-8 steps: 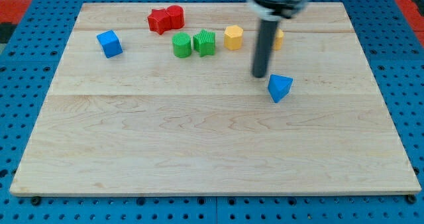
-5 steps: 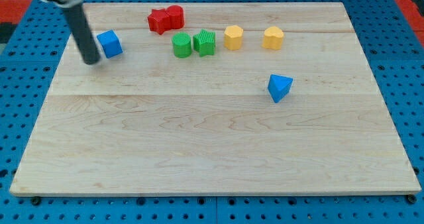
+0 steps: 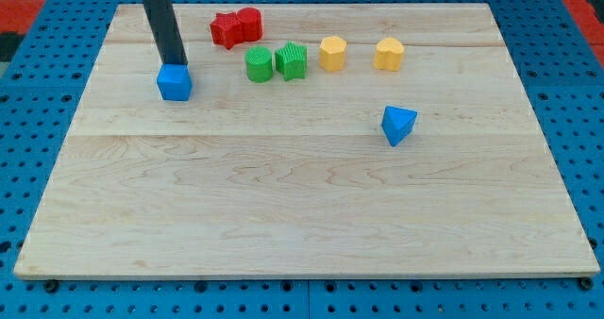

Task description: Move the blue cube to the center of the board

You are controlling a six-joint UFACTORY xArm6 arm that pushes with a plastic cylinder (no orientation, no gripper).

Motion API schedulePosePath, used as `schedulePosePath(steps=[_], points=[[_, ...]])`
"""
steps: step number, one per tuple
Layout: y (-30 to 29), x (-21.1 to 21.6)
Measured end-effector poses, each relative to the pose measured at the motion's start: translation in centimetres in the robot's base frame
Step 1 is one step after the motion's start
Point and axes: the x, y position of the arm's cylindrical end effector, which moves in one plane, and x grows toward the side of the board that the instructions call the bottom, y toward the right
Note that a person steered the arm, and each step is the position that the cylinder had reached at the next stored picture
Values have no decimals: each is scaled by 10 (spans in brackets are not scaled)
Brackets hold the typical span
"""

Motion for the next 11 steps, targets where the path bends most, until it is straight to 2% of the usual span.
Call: schedulePosePath(steps=[1,3,4,5,6,8,9,11], points=[[-4,8],[15,95],[-7,124],[-7,131],[-3,110],[110,117],[129,112],[103,73]])
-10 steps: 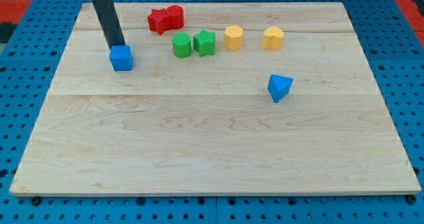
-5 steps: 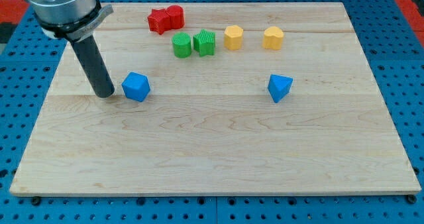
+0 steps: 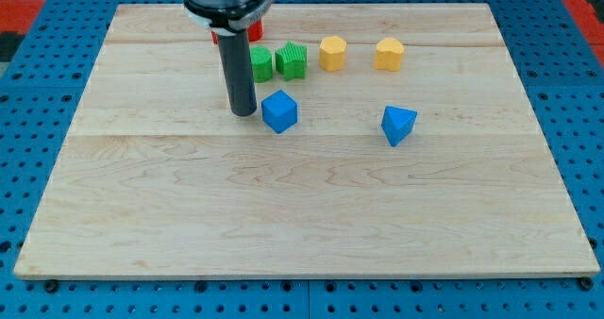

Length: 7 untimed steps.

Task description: Move the blue cube to the center of the board

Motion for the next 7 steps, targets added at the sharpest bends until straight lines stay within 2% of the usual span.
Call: schedulePosePath(steps=[2,4,5,6,7], points=[[74,0],[87,0],[116,2],[70,-8],[-12,-14]])
